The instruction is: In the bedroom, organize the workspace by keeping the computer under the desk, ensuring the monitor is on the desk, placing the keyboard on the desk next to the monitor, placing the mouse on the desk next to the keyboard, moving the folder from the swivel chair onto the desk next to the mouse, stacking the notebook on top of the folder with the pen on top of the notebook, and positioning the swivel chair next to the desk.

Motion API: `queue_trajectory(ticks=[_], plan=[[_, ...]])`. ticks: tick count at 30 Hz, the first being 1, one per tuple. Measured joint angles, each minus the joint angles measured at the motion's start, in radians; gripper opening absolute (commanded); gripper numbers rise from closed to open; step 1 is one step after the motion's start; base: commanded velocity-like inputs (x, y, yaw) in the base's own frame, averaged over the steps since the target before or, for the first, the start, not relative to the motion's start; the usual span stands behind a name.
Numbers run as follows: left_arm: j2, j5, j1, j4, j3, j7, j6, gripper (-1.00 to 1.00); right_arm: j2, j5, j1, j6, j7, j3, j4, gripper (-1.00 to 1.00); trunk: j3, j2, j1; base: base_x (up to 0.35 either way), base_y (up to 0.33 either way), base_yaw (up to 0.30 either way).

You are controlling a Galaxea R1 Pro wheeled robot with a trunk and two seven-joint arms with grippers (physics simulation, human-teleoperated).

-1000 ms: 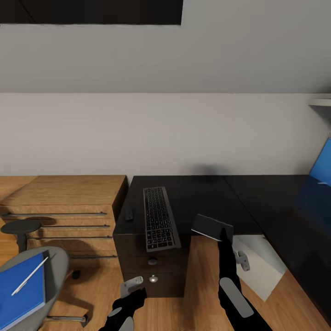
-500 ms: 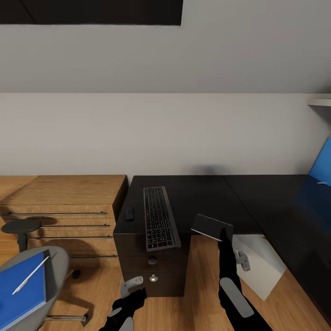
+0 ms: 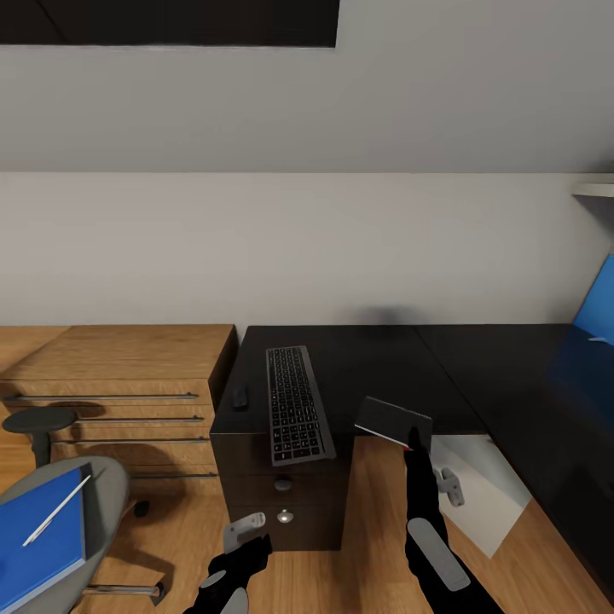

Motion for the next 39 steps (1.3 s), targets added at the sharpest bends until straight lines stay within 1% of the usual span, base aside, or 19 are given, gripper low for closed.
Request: queue_trajectory(ticks=[8,21,26,27,30,33,36,37,38,39], plan=[[0.000,0.000,0.000,0.000,-0.001,0.000,0.000,1.00,0.000,0.000,0.000,0.000,0.000,0.000,0.008,1.00,0.000,0.000,0.000,-0.032,0.000,0.000],[0.000,0.001,0.000,0.005,-0.002,0.000,0.000,1.00,-0.002,0.004,0.000,0.000,0.003,0.002,0.011,1.00,0.000,0.000,0.001,-0.303,-0.004,0.000],[0.000,0.000,0.000,0.048,-0.003,0.000,0.000,1.00,-0.009,0.011,0.000,0.000,0.003,0.003,0.015,1.00,0.000,0.000,0.001,-0.302,-0.102,0.000],[0.000,-0.001,0.000,0.070,-0.002,0.000,0.000,1.00,-0.013,0.018,0.000,0.000,0.003,0.002,0.026,1.00,0.000,0.000,0.000,-0.225,-0.148,0.000],[0.001,-0.003,0.000,0.087,-0.001,-0.001,-0.001,1.00,-0.015,0.032,0.000,-0.002,0.002,0.001,0.061,1.00,0.000,0.000,0.000,-0.155,-0.107,0.000],[0.001,-0.004,0.000,0.092,-0.001,0.000,-0.004,1.00,-0.015,0.055,-0.002,-0.006,0.002,0.000,0.111,1.00,0.000,0.000,0.000,-0.079,-0.055,0.000],[0.002,-0.005,0.000,0.095,-0.001,-0.001,-0.022,1.00,-0.012,0.093,-0.011,-0.011,0.002,0.001,0.167,1.00,0.000,0.000,0.000,-0.038,-0.027,0.000],[0.003,-0.005,0.000,0.097,-0.002,-0.001,-0.041,1.00,-0.010,0.129,-0.020,-0.014,0.002,0.002,0.211,1.00,0.000,0.000,0.000,-0.020,-0.014,0.000],[0.004,-0.005,0.000,0.098,-0.001,-0.001,-0.052,1.00,-0.009,0.151,-0.025,-0.015,0.003,0.002,0.235,1.00,0.000,0.000,0.000,-0.010,-0.007,0.000],[0.005,-0.004,0.000,0.102,-0.001,-0.001,-0.078,1.00,0.000,0.234,-0.033,-0.017,0.003,0.003,0.317,1.00,0.000,0.000,0.000,-0.008,-0.006,0.000]])
